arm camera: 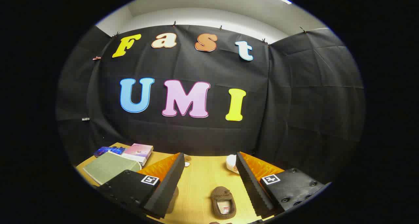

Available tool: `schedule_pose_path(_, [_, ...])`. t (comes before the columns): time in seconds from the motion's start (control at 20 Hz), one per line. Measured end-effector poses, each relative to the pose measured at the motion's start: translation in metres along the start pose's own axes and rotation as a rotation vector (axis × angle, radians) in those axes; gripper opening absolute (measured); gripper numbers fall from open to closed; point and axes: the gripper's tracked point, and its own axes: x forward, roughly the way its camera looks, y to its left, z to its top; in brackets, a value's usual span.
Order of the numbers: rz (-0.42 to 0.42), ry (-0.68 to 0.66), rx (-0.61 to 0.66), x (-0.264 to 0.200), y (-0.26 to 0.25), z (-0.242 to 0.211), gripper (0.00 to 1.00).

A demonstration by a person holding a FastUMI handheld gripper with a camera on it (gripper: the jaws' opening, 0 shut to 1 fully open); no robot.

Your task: Open the storage box then place both shoes into the box .Put the left shoe in first, then the right shoe, with the right side of both shoes facing outward in a uniform manner.

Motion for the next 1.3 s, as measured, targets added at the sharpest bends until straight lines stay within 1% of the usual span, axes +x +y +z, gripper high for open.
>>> schedule_pose_path(0.4, [0.007, 0.027, 0.002, 0.004, 0.012, -0.015, 0.97])
schedule_pose_path(0.7, [0.017, 0.049, 0.04, 0.008, 0.028, -0.024, 0.97])
schedule_pose_path(0.95, [0.014, 0.061, 0.031, 0.008, 0.034, -0.03, 0.98])
schedule_pose_path(1.15, [0.012, 0.104, 0.039, 0.011, 0.038, -0.038, 0.97])
schedule_pose_path(1.3, [0.003, 0.161, 0.07, 0.018, 0.04, -0.049, 0.97])
